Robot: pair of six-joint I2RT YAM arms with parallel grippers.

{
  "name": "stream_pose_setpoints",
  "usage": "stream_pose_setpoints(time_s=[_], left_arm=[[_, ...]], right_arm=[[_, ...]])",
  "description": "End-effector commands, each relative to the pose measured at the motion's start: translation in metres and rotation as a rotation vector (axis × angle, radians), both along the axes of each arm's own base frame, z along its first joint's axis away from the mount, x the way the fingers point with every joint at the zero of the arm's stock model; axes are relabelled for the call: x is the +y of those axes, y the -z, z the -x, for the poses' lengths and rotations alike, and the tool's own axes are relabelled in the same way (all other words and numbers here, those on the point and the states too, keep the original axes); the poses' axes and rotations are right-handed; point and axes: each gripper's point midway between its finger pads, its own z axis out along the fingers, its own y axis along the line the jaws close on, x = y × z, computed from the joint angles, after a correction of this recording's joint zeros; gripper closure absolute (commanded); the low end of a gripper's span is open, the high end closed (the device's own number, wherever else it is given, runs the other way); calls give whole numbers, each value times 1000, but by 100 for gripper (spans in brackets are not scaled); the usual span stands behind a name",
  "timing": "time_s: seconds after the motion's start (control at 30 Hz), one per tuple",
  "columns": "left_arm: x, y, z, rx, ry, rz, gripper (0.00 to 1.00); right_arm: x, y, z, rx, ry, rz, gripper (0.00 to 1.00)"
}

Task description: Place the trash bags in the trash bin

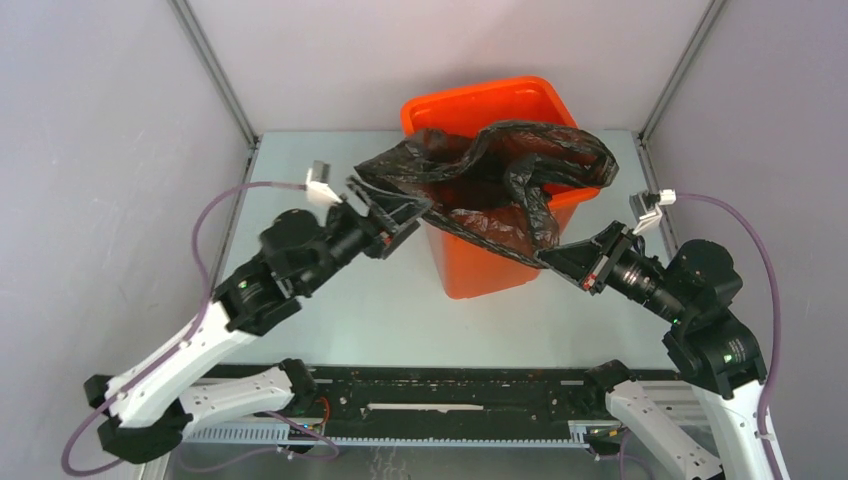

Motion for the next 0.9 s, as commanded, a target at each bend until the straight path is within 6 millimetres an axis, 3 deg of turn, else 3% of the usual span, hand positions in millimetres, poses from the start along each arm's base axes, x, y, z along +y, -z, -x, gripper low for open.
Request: stream_pose_setpoints(time_s=[0.0, 0.17, 0.3, 0.37, 0.5, 0.6, 0.73, 0.87], left_arm=[[-16, 7, -21, 57, -67, -3, 25], [-8, 12, -34, 33, -145, -47, 58], [12, 14, -34, -1, -200, -119, 90], [18, 22, -33, 2, -209, -132, 95], [22, 36, -35, 17, -201, -122, 99], [20, 38, -38, 19, -187, -130, 100], [21, 33, -39, -11, -168, -151, 100], [20, 27, -33, -43, -133, -162, 99]], right_arm=[[-2, -6, 1, -19, 17, -10, 100], [-8, 14, 4, 6, 36, 68, 100], [-20, 37, 8, 20, 68, 167, 100], [-25, 51, 9, 18, 77, 225, 97], [-28, 85, 0, 22, 57, 355, 81], [-32, 96, -5, 24, 41, 443, 65], [-49, 75, 4, -9, 105, 482, 43], [-67, 23, 12, -123, 218, 434, 28]])
